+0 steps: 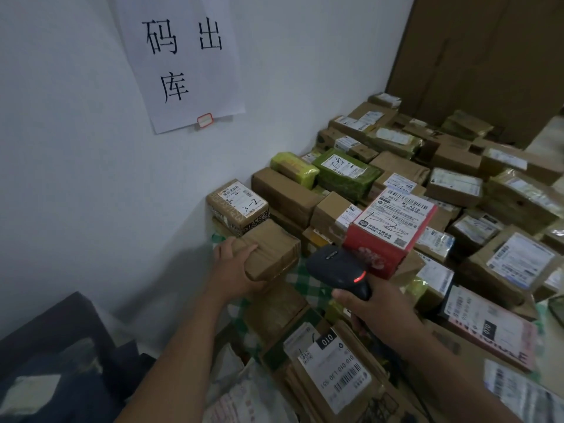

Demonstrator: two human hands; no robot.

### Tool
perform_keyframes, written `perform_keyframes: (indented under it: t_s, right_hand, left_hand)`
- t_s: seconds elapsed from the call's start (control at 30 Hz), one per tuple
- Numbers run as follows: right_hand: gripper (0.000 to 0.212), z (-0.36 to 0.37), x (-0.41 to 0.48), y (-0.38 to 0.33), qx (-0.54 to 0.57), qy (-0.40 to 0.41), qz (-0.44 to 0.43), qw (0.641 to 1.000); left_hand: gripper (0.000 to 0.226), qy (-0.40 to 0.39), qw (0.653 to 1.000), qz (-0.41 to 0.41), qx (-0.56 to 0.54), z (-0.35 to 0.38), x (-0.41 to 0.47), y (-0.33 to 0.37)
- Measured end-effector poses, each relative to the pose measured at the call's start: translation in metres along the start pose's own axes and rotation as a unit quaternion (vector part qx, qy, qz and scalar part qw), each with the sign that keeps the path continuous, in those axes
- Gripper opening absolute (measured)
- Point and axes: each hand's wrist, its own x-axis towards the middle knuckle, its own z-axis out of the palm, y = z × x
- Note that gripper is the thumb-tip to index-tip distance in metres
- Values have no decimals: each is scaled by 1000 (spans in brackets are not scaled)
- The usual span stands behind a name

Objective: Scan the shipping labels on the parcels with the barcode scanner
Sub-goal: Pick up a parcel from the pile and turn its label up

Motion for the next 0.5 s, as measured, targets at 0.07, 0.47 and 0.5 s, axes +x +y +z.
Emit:
perform_keyframes:
  t_s: [0.07,0.47,0.5]
  right_hand:
    - [16,0,-1,1,-5,0,1,1000]
    - [17,-8,-11,7,16,-6,-19,1000]
    - [16,-10,-13,7,20,-5,-24,999]
  left_hand:
    - [97,1,999,20,49,4,11,-4]
    - [52,-31,999,-17,25,56,16,-26]
    - [50,15,1000,-1,-7,51,8,-19]
